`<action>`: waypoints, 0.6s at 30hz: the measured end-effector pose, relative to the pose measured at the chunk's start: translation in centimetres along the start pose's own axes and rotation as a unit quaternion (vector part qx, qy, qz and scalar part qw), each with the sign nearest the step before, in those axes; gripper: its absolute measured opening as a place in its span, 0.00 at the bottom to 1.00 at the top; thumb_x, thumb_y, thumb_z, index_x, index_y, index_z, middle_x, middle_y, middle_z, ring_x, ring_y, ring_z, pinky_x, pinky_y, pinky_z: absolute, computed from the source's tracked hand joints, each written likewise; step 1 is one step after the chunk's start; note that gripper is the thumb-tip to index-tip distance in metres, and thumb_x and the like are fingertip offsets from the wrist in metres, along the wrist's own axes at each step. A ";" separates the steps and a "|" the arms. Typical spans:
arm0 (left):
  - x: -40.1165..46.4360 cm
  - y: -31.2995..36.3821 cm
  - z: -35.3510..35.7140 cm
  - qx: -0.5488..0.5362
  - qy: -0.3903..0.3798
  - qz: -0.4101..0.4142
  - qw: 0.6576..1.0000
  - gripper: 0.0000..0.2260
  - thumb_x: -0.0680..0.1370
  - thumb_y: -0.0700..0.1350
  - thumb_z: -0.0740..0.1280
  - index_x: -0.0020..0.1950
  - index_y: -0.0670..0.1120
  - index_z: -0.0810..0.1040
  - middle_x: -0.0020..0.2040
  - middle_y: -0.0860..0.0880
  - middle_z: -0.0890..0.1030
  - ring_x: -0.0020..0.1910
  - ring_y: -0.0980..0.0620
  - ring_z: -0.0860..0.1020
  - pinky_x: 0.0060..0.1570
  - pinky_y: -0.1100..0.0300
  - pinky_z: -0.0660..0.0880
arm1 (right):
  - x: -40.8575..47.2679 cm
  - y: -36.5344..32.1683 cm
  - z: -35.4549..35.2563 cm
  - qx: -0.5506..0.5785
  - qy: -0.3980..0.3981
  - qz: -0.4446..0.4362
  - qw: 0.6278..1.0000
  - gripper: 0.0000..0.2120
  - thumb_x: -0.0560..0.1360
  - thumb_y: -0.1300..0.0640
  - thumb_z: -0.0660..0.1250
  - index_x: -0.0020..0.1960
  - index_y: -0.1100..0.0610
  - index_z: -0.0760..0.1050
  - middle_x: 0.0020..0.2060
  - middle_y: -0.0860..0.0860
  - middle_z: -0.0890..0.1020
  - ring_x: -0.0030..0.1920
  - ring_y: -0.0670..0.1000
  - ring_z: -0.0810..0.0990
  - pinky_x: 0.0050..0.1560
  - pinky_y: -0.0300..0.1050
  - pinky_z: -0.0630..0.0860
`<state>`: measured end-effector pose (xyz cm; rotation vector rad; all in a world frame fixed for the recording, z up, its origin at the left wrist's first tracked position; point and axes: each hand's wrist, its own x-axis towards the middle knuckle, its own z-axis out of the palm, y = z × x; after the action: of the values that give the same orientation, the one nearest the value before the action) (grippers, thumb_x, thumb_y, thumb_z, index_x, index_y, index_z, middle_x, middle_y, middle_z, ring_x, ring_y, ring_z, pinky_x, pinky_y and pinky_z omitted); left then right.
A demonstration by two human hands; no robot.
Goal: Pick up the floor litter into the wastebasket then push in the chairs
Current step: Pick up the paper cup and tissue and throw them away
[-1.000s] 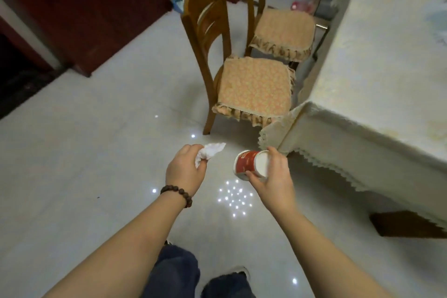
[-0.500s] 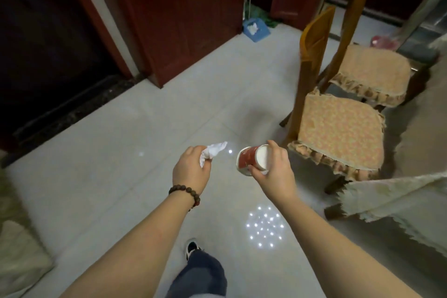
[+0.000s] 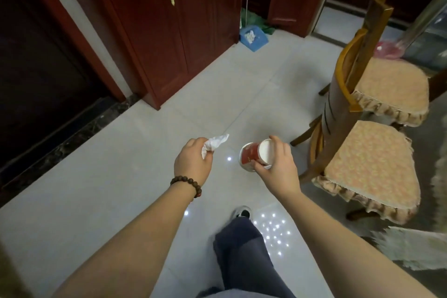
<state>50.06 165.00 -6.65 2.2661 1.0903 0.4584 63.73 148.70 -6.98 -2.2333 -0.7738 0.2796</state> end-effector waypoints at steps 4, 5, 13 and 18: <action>9.2 0.8 3.0 0.004 -0.017 0.023 1.000 0.09 0.77 0.45 0.66 0.56 0.48 0.78 0.50 0.47 0.79 0.46 0.46 0.78 0.44 0.54 0.76 | 9.1 1.0 1.2 0.004 0.021 0.009 1.000 0.34 0.69 0.53 0.72 0.70 0.51 0.61 0.62 0.52 0.68 0.61 0.54 0.70 0.52 0.44 0.67; 11.8 1.2 3.8 0.005 -0.020 0.027 0.999 0.09 0.77 0.45 0.66 0.56 0.48 0.78 0.51 0.47 0.79 0.47 0.46 0.78 0.44 0.54 0.76 | 11.7 1.2 1.4 0.011 0.026 0.012 1.000 0.34 0.69 0.53 0.72 0.70 0.52 0.61 0.63 0.52 0.68 0.62 0.54 0.70 0.52 0.43 0.66; 33.8 7.9 8.1 0.012 -0.038 0.048 0.998 0.08 0.77 0.46 0.65 0.55 0.48 0.78 0.50 0.47 0.78 0.47 0.46 0.78 0.43 0.55 0.74 | 34.2 1.5 -0.5 0.034 0.056 0.035 0.997 0.35 0.68 0.55 0.73 0.71 0.54 0.61 0.63 0.55 0.68 0.64 0.54 0.68 0.59 0.43 0.66; 44.5 12.1 11.2 -0.006 -0.058 0.064 0.996 0.08 0.77 0.46 0.65 0.54 0.48 0.79 0.49 0.47 0.78 0.44 0.46 0.77 0.41 0.55 0.74 | 45.0 2.4 -2.5 0.016 0.093 0.051 0.994 0.34 0.67 0.56 0.74 0.70 0.56 0.63 0.60 0.56 0.70 0.61 0.56 0.69 0.55 0.39 0.63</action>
<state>90.21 190.31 -5.24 2.3303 0.8865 0.3764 101.56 173.21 -5.43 -2.2335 -0.5535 0.1284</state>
